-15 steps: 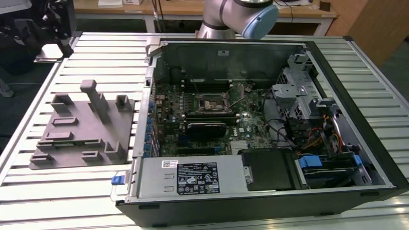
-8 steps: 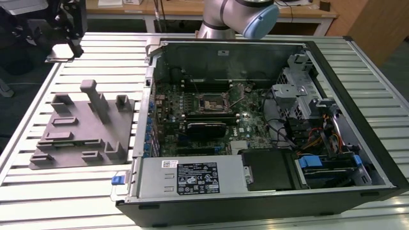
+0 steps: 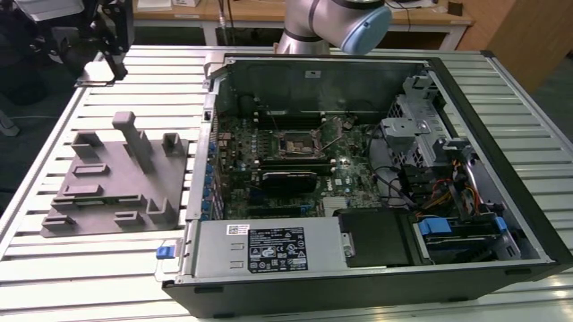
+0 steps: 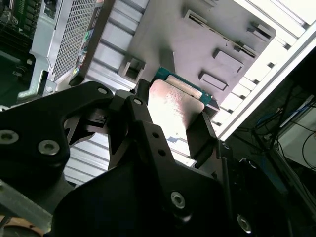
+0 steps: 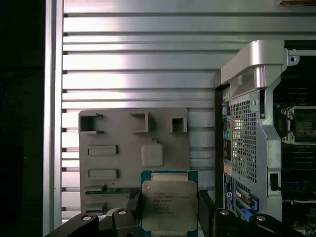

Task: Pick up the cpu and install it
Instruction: 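Pick up the cpu and move it towards the insertion slot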

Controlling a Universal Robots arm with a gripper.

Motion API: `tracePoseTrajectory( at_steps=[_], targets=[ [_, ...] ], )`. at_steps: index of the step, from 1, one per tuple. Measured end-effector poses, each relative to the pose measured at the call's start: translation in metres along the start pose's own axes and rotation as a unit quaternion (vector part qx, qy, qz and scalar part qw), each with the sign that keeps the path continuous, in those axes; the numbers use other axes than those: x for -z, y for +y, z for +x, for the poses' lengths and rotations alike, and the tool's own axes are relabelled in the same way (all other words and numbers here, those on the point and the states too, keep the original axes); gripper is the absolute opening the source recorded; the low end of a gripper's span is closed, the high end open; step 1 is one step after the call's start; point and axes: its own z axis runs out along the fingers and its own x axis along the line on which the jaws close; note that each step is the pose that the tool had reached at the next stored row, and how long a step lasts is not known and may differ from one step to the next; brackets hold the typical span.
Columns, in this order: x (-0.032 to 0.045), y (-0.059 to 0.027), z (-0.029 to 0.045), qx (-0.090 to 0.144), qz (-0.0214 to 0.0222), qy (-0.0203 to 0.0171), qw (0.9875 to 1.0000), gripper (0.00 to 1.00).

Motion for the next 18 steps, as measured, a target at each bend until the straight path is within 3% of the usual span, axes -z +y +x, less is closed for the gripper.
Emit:
tracePoseTrajectory(
  at_steps=[18],
  targets=[
    [-0.0002,0.0014,-0.0313,0.0,0.0,0.0,1.0,0.54]
  ],
)
